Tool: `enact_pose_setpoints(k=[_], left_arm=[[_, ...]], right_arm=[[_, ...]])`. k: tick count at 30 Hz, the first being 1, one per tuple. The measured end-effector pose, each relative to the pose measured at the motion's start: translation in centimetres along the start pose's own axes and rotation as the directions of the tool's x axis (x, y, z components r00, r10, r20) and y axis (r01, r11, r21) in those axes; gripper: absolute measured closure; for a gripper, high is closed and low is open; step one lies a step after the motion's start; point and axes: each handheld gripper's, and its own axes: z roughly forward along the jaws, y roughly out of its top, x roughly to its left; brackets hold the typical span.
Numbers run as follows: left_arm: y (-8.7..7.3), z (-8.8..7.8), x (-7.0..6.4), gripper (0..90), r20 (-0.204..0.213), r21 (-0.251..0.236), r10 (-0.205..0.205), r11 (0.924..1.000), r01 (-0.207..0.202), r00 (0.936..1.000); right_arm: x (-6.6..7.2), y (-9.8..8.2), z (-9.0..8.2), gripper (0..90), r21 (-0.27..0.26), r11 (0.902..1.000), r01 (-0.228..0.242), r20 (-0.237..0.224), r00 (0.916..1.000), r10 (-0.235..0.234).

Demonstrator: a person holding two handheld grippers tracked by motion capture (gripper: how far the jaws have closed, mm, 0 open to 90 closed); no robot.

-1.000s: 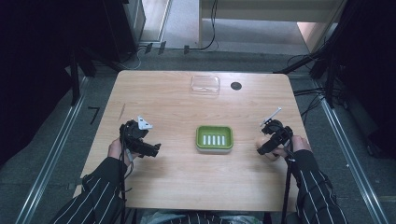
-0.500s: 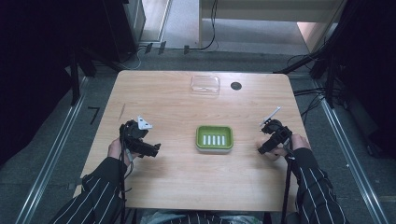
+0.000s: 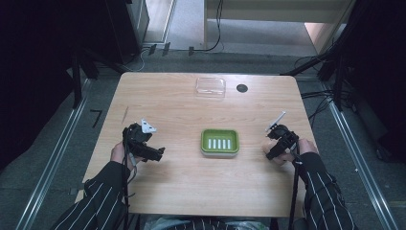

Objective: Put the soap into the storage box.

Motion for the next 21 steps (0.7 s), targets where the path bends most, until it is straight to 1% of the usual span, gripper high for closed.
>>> enact_pose_setpoints(k=[11, 14, 21], left_arm=[[0.01, 0.02, -0.03, 0.0, 0.0, 0.0, 0.0, 1.0, 0.0, 1.0], [0.01, -0.02, -0.07, 0.0, -0.002, -0.003, 0.0, 1.0, 0.0, 1.0], [-0.01, -0.08, 0.0, 0.0, -0.001, -0.002, -0.003, 1.0, 0.003, 1.0]], right_arm=[[-0.02, -0.01, 0.06, 33.0, 0.0, 1.0, -0.006, -0.001, 1.0, 0.006], [0.0, -0.04, 0.0, 33.6, 0.004, 0.9997, -0.023, 0.0, 0.9997, 0.023], [0.02, -0.11, 0.01, 33.9, 0.003, 0.9995, -0.03, 0.001, 0.9995, 0.03]])
